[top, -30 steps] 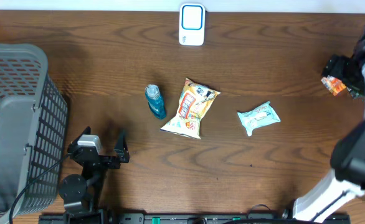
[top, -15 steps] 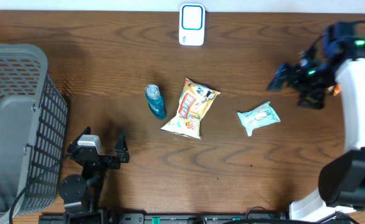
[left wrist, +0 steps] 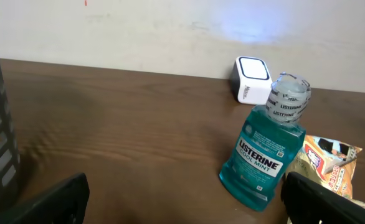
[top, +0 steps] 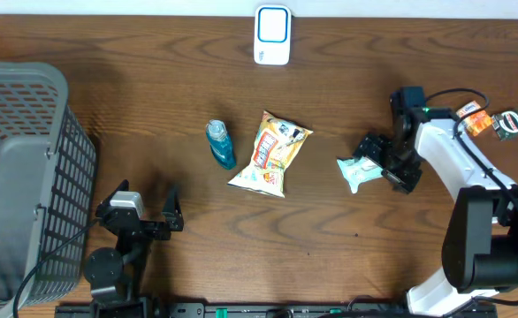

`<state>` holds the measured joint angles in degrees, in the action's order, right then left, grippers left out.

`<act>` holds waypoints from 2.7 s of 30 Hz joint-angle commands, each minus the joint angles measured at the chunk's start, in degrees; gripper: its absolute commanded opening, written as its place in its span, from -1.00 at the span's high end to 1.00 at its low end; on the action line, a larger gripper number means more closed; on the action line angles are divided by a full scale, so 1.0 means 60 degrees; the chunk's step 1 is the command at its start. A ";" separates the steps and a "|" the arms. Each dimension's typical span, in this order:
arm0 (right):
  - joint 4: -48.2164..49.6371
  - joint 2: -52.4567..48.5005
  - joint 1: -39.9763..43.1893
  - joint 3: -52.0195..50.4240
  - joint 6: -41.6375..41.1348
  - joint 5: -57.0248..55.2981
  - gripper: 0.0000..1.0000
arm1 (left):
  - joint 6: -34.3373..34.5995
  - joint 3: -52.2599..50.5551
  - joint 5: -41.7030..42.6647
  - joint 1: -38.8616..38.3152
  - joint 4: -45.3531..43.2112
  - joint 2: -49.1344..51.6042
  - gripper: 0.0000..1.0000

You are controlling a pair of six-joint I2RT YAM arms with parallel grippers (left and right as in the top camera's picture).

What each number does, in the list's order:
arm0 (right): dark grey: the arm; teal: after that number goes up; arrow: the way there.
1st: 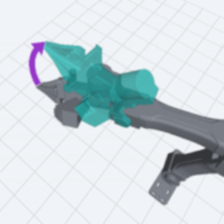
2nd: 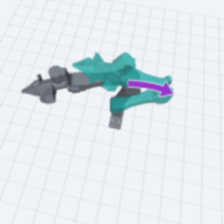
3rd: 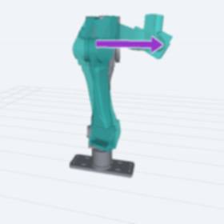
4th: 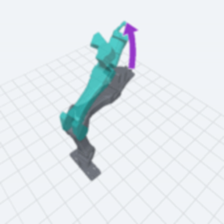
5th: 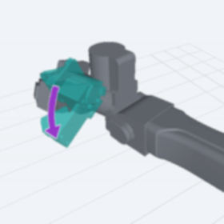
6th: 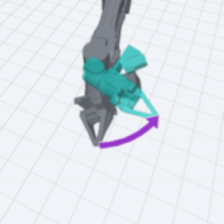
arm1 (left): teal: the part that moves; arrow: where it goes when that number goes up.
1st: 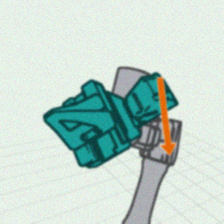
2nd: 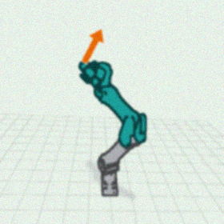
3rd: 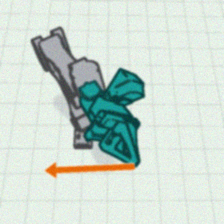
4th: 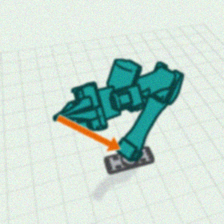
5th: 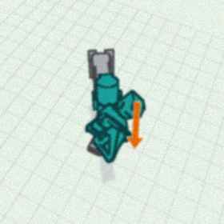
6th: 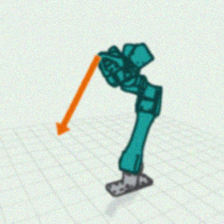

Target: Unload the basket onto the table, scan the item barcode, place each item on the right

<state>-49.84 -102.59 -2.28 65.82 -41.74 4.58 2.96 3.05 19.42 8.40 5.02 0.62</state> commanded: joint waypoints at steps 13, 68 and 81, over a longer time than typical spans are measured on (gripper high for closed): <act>0.4138 -0.1035 -0.0251 -0.0780 0.2430 0.2175 -0.81 | -0.0087 -0.0168 0.0157 -0.0018 0.0273 -0.0047 -0.95; 0.4113 0.0404 -0.3045 -0.3060 0.8812 -0.4932 0.13 | -0.0087 -0.0168 0.0157 -0.0022 0.0270 -0.0047 -0.95; 0.2109 0.0448 -0.1843 -0.0499 0.8211 0.1417 0.98 | -0.0087 -0.0168 0.0153 -0.0022 0.0270 -0.0047 -0.95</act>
<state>-32.45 -99.15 -15.86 56.66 7.73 -7.97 2.94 3.05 19.42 8.40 5.04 0.62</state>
